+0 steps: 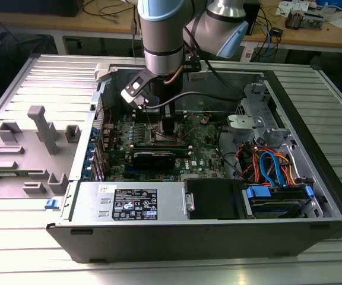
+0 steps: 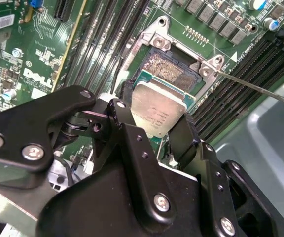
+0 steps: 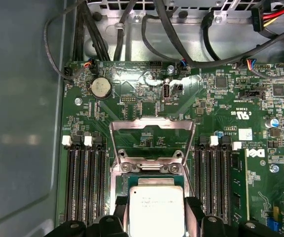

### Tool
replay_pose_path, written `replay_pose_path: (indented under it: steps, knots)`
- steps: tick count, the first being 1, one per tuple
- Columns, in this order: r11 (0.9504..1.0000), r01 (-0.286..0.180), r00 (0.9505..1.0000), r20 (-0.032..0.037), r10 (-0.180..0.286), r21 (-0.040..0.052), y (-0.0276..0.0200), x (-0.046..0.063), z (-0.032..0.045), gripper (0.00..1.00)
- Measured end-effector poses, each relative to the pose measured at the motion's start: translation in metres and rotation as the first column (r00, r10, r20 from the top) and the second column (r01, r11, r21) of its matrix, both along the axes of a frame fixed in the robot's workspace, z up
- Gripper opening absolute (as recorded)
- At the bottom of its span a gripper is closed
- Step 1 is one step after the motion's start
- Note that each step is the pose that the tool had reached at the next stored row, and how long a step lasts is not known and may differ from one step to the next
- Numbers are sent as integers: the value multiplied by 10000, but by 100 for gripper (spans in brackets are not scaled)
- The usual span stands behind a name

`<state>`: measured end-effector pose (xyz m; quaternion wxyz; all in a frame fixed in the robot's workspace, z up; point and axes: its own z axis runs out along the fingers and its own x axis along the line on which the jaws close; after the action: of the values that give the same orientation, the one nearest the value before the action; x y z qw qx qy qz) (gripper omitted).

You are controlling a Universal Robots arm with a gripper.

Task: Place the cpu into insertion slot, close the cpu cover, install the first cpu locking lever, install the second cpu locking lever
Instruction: 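Place the cpu into insertion slot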

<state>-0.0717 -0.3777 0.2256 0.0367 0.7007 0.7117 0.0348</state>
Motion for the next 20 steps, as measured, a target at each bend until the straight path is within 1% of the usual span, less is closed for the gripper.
replay_pose_path:
  steps: [5, 8, 13, 14, 17, 18, 20]
  knots:
    - [10000, 0, 10000, 1, 0, 1, 9, -1, -45, 54]
    - [10000, 1, 10000, 2, -1, 1, 19, -7, -85, 54]
    - [10000, 55, 10000, 2, -55, 9, 48, -9, -120, 54]
    - [10000, 92, 10000, 17, -92, 8, 48, -17, -128, 54]
    - [9999, 100, 9999, 90, -100, 9, 48, -40, -145, 54]
    - [9999, 100, 9999, 126, -100, 10, 48, -50, -158, 54]
    - [9999, 103, 9999, 132, -104, 10, 48, -54, -180, 54]
